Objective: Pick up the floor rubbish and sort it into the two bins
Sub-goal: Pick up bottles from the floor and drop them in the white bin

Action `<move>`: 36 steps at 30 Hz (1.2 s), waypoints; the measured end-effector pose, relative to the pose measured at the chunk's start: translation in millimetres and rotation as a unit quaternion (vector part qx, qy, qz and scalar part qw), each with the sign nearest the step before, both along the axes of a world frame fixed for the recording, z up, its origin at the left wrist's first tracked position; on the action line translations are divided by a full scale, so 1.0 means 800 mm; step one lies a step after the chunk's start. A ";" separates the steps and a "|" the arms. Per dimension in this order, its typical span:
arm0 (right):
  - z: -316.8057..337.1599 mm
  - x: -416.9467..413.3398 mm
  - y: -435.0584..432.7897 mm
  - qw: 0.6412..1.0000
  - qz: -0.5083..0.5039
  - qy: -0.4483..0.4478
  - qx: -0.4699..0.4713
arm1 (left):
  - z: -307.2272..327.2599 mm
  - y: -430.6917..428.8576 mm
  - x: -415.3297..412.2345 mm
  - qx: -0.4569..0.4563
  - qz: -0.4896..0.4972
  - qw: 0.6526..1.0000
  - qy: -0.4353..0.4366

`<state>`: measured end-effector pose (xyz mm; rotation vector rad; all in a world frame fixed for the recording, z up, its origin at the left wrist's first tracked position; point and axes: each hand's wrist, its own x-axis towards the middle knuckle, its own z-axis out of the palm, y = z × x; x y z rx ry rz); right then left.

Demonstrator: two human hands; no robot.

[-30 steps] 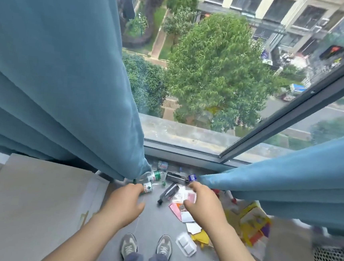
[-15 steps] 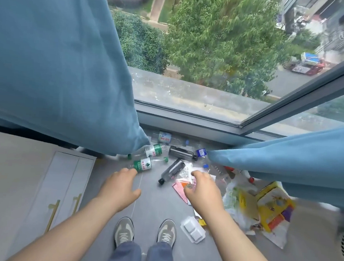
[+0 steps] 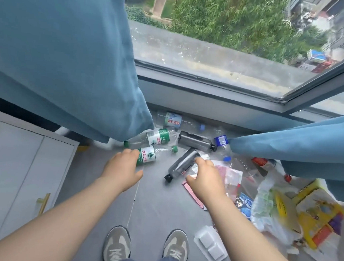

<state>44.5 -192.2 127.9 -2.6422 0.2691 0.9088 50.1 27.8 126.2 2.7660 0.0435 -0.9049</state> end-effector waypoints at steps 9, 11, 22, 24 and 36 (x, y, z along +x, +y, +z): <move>-0.135 -0.017 0.011 1.000 -0.005 -0.015 0.001 | -0.135 0.008 -0.009 0.007 -0.012 0.999 -0.032; -0.156 -0.020 0.011 1.000 -0.009 -0.023 0.002 | -0.156 0.010 -0.012 0.009 -0.012 0.999 -0.035; -0.243 -0.018 0.019 0.995 -0.044 -0.088 -0.003 | -0.247 0.009 0.009 -0.008 -0.015 0.997 -0.080; -0.257 -0.015 0.023 0.993 -0.054 -0.102 -0.005 | -0.261 0.007 0.013 0.007 -0.021 0.996 -0.091; -0.298 -0.014 0.045 0.976 -0.129 -0.173 0.024 | -0.299 -0.006 0.007 0.010 0.004 0.998 -0.057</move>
